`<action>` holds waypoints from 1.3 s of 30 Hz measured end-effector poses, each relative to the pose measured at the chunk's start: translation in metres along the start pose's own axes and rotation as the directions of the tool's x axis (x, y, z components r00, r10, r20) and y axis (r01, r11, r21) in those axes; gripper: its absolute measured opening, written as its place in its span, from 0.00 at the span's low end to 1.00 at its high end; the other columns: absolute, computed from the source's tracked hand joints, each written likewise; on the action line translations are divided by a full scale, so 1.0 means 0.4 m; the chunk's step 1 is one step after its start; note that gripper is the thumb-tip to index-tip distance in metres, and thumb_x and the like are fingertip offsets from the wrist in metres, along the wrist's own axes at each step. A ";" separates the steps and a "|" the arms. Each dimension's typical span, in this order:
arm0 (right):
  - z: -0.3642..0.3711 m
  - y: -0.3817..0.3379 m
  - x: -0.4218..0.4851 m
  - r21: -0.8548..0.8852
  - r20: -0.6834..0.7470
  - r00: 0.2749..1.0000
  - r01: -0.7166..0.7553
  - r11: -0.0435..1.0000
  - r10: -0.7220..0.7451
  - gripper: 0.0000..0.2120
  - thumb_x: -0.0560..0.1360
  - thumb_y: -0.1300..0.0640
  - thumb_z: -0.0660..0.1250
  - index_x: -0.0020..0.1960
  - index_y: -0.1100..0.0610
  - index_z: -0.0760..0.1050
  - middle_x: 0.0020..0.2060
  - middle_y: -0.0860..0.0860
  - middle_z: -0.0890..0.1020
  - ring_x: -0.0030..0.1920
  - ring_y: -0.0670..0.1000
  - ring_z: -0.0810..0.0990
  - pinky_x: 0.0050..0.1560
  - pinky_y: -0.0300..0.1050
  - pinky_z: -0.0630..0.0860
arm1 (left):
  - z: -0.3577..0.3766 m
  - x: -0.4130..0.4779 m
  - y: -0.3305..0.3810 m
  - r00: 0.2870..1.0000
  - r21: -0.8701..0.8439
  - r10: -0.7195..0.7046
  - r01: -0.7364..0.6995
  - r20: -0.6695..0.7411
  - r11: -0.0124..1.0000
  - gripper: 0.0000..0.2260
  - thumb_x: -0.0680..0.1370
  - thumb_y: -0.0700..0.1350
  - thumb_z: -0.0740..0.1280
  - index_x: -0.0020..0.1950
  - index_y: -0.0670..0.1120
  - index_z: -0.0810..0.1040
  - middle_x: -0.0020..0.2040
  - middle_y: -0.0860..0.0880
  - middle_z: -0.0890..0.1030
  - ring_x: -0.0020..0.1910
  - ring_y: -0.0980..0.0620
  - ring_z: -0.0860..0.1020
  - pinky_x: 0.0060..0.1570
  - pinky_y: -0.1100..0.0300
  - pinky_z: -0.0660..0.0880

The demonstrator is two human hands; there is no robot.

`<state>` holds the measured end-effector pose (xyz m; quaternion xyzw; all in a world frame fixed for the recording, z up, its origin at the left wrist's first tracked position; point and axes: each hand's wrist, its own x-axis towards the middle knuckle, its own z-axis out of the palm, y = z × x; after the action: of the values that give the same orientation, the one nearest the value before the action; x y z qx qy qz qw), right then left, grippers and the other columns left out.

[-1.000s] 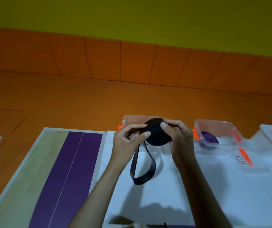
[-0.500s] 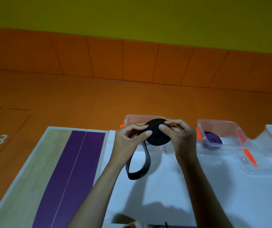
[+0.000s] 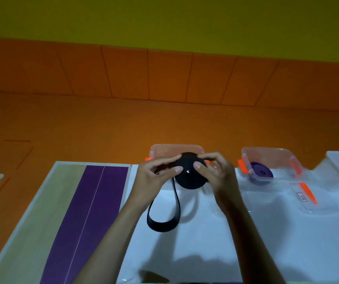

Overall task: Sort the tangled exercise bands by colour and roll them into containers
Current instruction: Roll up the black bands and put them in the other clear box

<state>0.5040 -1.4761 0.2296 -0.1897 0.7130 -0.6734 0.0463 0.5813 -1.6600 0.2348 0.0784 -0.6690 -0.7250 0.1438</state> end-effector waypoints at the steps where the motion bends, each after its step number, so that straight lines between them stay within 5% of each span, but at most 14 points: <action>1: -0.003 0.004 0.003 -0.021 -0.006 1.000 -0.003 1.000 0.003 0.09 0.75 0.60 0.78 0.49 0.52 0.80 0.48 0.51 0.87 0.52 0.49 0.87 0.52 0.43 0.83 | 0.005 0.001 -0.001 1.000 0.018 0.012 -0.011 -0.029 1.000 0.12 0.74 0.38 0.79 0.56 0.45 0.87 0.52 0.51 0.88 0.56 0.54 0.85 0.58 0.59 0.81; 4: -0.005 0.004 0.014 -0.060 -0.099 0.995 0.019 0.998 -0.025 0.12 0.70 0.58 0.82 0.44 0.53 0.78 0.43 0.52 0.86 0.48 0.52 0.86 0.47 0.48 0.84 | 0.021 -0.008 -0.017 0.996 -0.026 -0.011 0.009 -0.088 1.000 0.09 0.72 0.37 0.80 0.49 0.45 0.86 0.46 0.50 0.87 0.48 0.54 0.85 0.50 0.61 0.80; 6: 0.001 0.004 0.014 0.026 -0.143 0.989 0.028 0.999 -0.024 0.11 0.68 0.55 0.81 0.45 0.54 0.80 0.46 0.52 0.86 0.51 0.56 0.85 0.48 0.52 0.83 | 0.015 -0.010 -0.024 0.998 -0.052 -0.044 0.042 -0.053 0.998 0.11 0.73 0.36 0.79 0.52 0.47 0.87 0.52 0.51 0.88 0.55 0.55 0.85 0.54 0.64 0.79; 10: 0.000 0.016 0.004 0.123 -0.058 0.998 -0.010 0.992 0.018 0.14 0.71 0.54 0.78 0.51 0.58 0.78 0.49 0.59 0.83 0.54 0.61 0.83 0.53 0.62 0.79 | 0.002 0.004 -0.016 0.999 -0.040 -0.035 0.035 -0.015 0.999 0.14 0.73 0.35 0.78 0.56 0.46 0.87 0.53 0.50 0.88 0.55 0.52 0.85 0.54 0.64 0.79; 13: -0.002 0.011 0.015 0.126 -0.029 0.999 -0.031 0.992 0.035 0.15 0.72 0.59 0.80 0.47 0.60 0.73 0.46 0.65 0.80 0.47 0.61 0.82 0.48 0.55 0.79 | 0.012 0.008 -0.024 0.993 -0.062 -0.052 0.046 -0.103 0.997 0.11 0.72 0.36 0.79 0.53 0.44 0.87 0.48 0.48 0.88 0.50 0.50 0.86 0.49 0.63 0.80; 16: 0.012 0.016 0.030 0.215 -0.064 0.997 -0.032 0.976 0.047 0.13 0.73 0.65 0.78 0.51 0.60 0.76 0.48 0.61 0.82 0.51 0.59 0.84 0.49 0.53 0.81 | 0.009 0.003 -0.045 0.994 -0.060 -0.083 0.079 -0.071 0.995 0.13 0.73 0.37 0.78 0.57 0.47 0.87 0.53 0.51 0.88 0.54 0.54 0.86 0.53 0.64 0.79; 19: 0.021 0.040 0.034 0.209 0.019 0.998 -0.067 0.976 0.065 0.11 0.74 0.63 0.76 0.53 0.56 0.78 0.53 0.60 0.83 0.58 0.63 0.83 0.54 0.59 0.80 | -0.005 0.009 -0.052 0.994 -0.059 -0.099 0.096 -0.049 0.994 0.17 0.73 0.36 0.78 0.60 0.48 0.86 0.53 0.53 0.88 0.54 0.56 0.85 0.54 0.66 0.79; 25: 0.029 0.049 0.055 0.093 -0.023 0.997 -0.077 0.993 0.079 0.13 0.72 0.61 0.80 0.48 0.57 0.75 0.47 0.58 0.84 0.52 0.60 0.86 0.46 0.57 0.84 | 0.001 0.011 -0.079 0.979 -0.093 -0.136 0.123 -0.155 0.988 0.11 0.73 0.38 0.79 0.55 0.45 0.86 0.50 0.47 0.88 0.53 0.49 0.86 0.56 0.55 0.82; 28: 0.037 0.068 0.061 0.115 -0.013 0.998 -0.057 0.992 0.059 0.09 0.74 0.60 0.76 0.53 0.54 0.79 0.50 0.57 0.83 0.53 0.57 0.84 0.47 0.52 0.83 | -0.009 0.027 -0.071 0.981 -0.115 -0.160 0.147 -0.112 0.982 0.12 0.74 0.39 0.78 0.56 0.48 0.88 0.51 0.47 0.88 0.55 0.52 0.86 0.55 0.56 0.82; 34: 0.020 0.087 0.070 0.103 0.072 0.989 -0.137 0.985 0.130 0.13 0.72 0.56 0.78 0.50 0.55 0.76 0.51 0.58 0.83 0.56 0.61 0.85 0.47 0.60 0.85 | 0.003 0.043 -0.080 0.977 -0.026 -0.124 0.121 -0.175 0.992 0.09 0.72 0.39 0.80 0.51 0.47 0.87 0.47 0.50 0.88 0.49 0.50 0.86 0.51 0.59 0.82; 39: 0.026 0.109 0.073 0.142 0.014 0.984 -0.178 0.974 0.178 0.12 0.72 0.61 0.75 0.47 0.58 0.72 0.48 0.60 0.82 0.50 0.57 0.85 0.42 0.52 0.83 | -0.003 0.042 -0.103 0.978 -0.028 -0.190 0.188 -0.085 0.982 0.12 0.75 0.39 0.78 0.58 0.48 0.87 0.53 0.53 0.88 0.55 0.54 0.85 0.59 0.59 0.80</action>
<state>0.4714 -1.4948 0.1915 -0.1215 0.6773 -0.7156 0.1204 0.5615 -1.6639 0.1951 0.1716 -0.6443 -0.7380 0.1041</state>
